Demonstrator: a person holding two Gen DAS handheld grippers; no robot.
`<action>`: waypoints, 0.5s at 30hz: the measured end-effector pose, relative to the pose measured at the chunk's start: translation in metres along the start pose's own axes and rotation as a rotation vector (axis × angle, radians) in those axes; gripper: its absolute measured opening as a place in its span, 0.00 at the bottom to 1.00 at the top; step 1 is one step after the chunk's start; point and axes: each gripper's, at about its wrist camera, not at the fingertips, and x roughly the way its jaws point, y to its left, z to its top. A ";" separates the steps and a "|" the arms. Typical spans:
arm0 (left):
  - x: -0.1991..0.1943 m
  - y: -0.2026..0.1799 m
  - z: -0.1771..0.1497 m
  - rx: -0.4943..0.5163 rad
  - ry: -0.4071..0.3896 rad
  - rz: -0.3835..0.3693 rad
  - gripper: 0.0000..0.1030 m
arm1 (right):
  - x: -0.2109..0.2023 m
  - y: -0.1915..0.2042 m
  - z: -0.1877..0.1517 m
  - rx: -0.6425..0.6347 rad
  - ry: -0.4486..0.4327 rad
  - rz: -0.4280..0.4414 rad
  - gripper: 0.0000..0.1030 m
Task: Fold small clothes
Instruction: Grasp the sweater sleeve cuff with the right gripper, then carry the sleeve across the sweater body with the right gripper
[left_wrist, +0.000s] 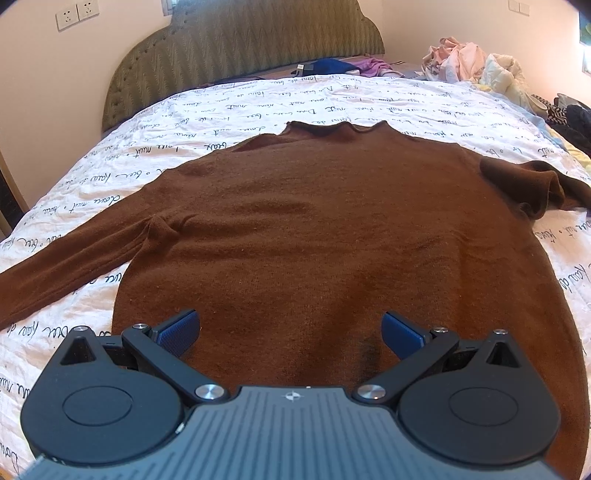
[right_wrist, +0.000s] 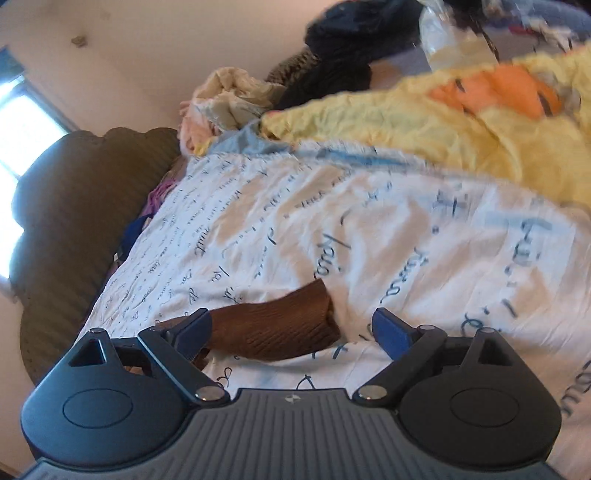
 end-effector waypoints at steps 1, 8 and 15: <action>0.000 0.000 -0.001 -0.003 0.002 0.003 1.00 | 0.009 -0.003 -0.002 0.042 0.015 0.045 0.85; -0.003 0.010 0.001 -0.019 -0.007 0.025 1.00 | 0.030 0.000 0.011 0.115 0.023 0.091 0.07; -0.003 0.014 0.001 -0.045 0.001 0.004 1.00 | -0.038 0.016 0.092 0.026 -0.178 0.029 0.08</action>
